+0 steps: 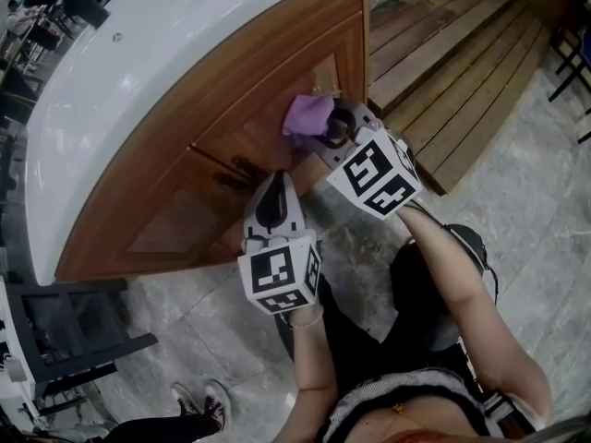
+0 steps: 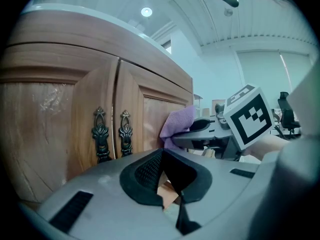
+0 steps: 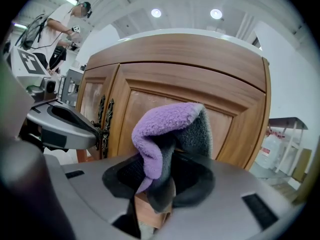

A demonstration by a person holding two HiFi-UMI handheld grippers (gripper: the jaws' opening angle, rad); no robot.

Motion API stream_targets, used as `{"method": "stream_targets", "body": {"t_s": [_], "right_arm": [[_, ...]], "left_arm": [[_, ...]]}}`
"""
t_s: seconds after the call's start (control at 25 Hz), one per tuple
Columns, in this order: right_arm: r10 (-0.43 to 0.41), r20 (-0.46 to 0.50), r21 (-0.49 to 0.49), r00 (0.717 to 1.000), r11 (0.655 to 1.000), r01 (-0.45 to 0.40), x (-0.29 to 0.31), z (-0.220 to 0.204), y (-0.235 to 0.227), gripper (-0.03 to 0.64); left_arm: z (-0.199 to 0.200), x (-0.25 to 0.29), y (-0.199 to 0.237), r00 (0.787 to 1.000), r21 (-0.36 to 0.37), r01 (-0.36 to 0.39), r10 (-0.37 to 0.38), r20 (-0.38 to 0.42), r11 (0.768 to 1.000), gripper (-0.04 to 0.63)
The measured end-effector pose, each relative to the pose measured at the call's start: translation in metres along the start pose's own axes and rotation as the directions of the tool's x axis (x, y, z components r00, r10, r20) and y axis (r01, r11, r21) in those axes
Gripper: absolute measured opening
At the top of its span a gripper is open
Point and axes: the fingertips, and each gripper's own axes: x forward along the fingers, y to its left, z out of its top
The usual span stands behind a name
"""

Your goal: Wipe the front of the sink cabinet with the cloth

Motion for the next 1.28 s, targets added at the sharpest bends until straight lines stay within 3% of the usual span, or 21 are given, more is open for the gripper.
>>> {"method": "stream_targets", "body": {"t_s": [0.84,1.28], "right_arm": [[-0.123,-0.07,0.04,0.99,0.991,0.126,-0.016,-0.038,-0.069,0.186],[-0.109,-0.062,0.06,0.992,0.992,0.113,-0.017,-0.039,-0.074,0.186]], "left_arm": [[-0.005,0.02,-0.02,0.999,0.004,0.038,-0.038,-0.015,0.999,0.0],[-0.009,0.021,-0.017,0.999,0.002,0.03,-0.03,-0.026,1.0,0.0]]}}
